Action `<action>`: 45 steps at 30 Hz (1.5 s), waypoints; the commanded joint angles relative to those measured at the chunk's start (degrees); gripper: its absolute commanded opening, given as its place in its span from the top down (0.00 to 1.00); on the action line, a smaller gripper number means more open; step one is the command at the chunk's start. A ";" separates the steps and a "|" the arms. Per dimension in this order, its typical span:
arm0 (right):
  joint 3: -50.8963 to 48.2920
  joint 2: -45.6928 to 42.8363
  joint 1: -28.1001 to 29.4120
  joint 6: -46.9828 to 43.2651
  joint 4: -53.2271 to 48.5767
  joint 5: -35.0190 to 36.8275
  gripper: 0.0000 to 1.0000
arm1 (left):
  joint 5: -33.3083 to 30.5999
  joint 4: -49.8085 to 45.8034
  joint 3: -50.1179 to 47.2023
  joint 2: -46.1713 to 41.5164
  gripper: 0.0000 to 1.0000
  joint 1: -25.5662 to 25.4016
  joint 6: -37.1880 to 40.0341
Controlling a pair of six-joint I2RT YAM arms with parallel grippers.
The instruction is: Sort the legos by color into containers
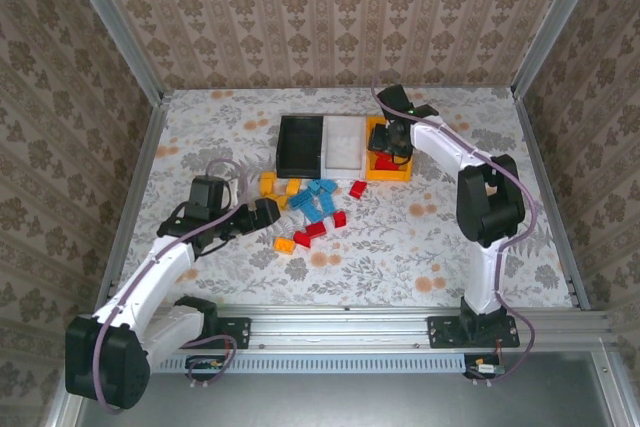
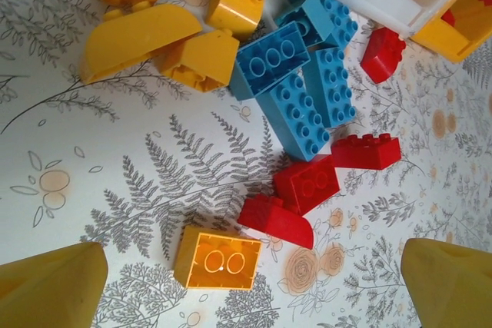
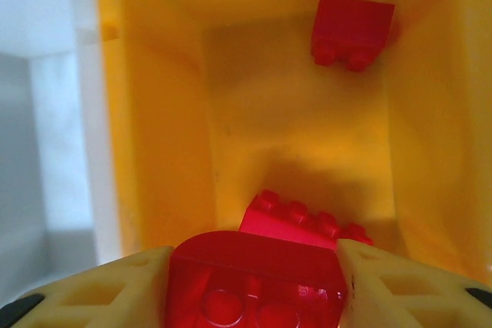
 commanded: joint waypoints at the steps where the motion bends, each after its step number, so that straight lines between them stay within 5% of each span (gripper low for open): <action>1: 2.81 1.45 -0.14 -1.04 -2.42 0.59 0.40 | 0.37 -1.61 -0.69 0.13 0.00 0.62 1.14; 8: 2.14 -0.47 -0.18 -1.39 -2.31 0.54 0.26 | 0.82 -1.85 0.66 1.49 0.01 0.67 0.99; 12: 0.55 -3.43 -0.09 -1.23 -2.17 -0.46 0.25 | 0.04 -3.95 1.50 1.54 0.10 -0.09 1.64; 19: -8.04 -13.24 0.63 0.57 0.25 -2.88 0.24 | -12.01 -15.87 6.29 6.88 0.15 -12.87 5.72; 26: -20.71 -24.32 1.64 3.17 3.43 -4.63 0.24 | -16.21 -17.95 7.45 13.66 0.20 -20.27 5.55; 45: -31.90 -32.36 2.42 6.70 6.21 -6.56 0.23 | -15.63 -14.24 13.30 25.78 0.20 -21.15 12.05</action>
